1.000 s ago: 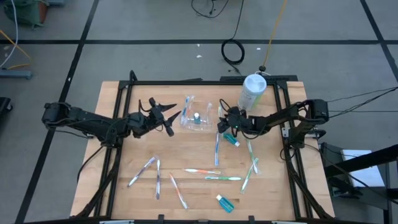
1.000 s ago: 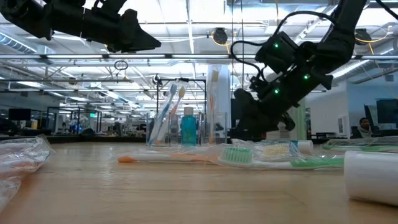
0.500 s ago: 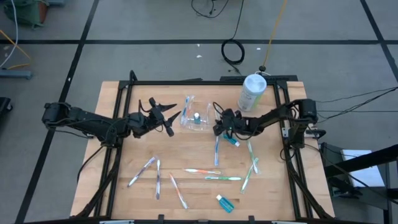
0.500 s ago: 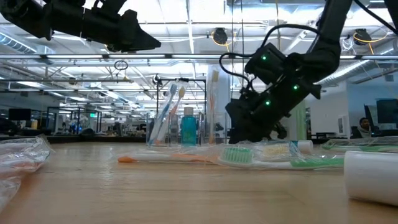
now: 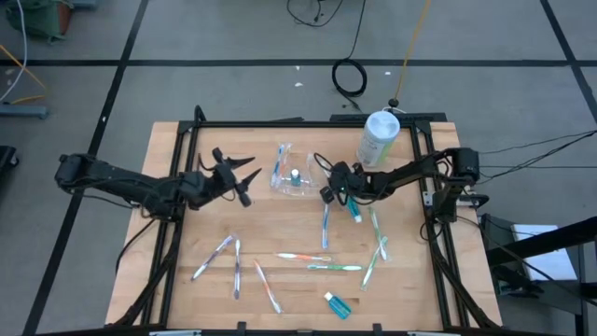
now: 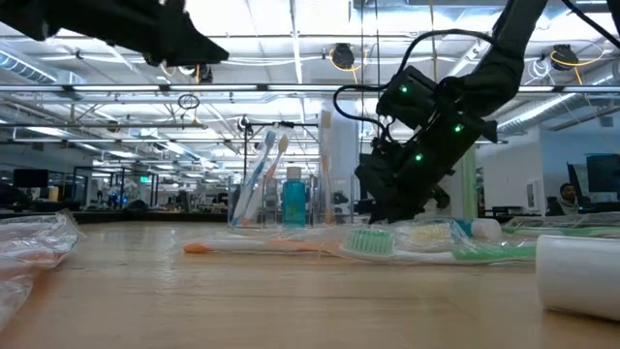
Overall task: Pick & Place toothbrushing station
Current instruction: Put the top green toothbrush into the transparent organizer
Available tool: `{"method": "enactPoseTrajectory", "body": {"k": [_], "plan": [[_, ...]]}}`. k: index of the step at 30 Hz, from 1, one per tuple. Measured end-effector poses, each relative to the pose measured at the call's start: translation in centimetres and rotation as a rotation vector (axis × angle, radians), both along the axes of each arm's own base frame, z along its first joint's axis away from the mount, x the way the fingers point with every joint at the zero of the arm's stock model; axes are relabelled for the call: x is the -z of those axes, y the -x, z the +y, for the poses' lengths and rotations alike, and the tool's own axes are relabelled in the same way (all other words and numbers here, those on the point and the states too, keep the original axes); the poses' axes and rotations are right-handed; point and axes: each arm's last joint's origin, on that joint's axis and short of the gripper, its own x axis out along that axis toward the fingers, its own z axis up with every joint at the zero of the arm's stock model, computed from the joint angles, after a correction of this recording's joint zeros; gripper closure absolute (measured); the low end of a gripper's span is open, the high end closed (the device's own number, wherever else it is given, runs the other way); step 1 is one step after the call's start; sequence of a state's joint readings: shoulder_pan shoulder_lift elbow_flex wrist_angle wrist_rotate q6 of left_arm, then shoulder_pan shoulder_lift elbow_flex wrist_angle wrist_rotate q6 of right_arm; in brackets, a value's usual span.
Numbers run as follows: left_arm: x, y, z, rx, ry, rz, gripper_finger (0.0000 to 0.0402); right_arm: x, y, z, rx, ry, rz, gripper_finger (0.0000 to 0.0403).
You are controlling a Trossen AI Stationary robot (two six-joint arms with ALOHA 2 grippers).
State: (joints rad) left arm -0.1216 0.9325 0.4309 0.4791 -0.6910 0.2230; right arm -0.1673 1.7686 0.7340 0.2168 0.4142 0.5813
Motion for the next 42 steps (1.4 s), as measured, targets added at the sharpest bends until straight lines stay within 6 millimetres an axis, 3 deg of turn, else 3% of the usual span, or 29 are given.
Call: {"method": "enactPoseTrajectory", "body": {"k": [3, 7, 14, 23, 28, 34, 42], "plan": [[-0.4, 0.8, -0.5, 0.032, 0.028, -0.016, 0.0225, -0.4, 0.2, 0.2, -0.015, 0.008, 0.006, 0.0389], [-0.8, 1.6, -1.2, 0.074, 0.044, -0.027, 0.0224, -1.9, 0.7, 0.6, -0.026, 0.014, 0.006, 0.0386], [-0.9, 2.0, -2.0, 0.133, 0.043, -0.021, 0.0224, -5.9, 1.1, 2.2, -0.074, 0.16, -0.076, 0.0387], [-0.8, 2.1, -2.4, 0.15, 0.031, -0.006, 0.0224, -11.3, 0.5, 5.3, -0.104, 0.453, -0.331, 0.0388], [-0.8, 2.1, -2.4, 0.151, 0.032, -0.008, 0.0224, -13.6, -1.0, 6.5, -0.29, 0.649, -0.552, 0.0388], [-0.9, 2.1, -2.4, 0.152, 0.009, 0.004, 0.0224, -13.0, -2.4, 6.2, -0.444, 0.835, -0.693, 0.0387], [-0.9, 2.1, -2.4, 0.152, 0.012, 0.002, 0.0225, -8.5, -4.1, 3.3, -0.417, 0.865, -0.648, 0.0387]]}}
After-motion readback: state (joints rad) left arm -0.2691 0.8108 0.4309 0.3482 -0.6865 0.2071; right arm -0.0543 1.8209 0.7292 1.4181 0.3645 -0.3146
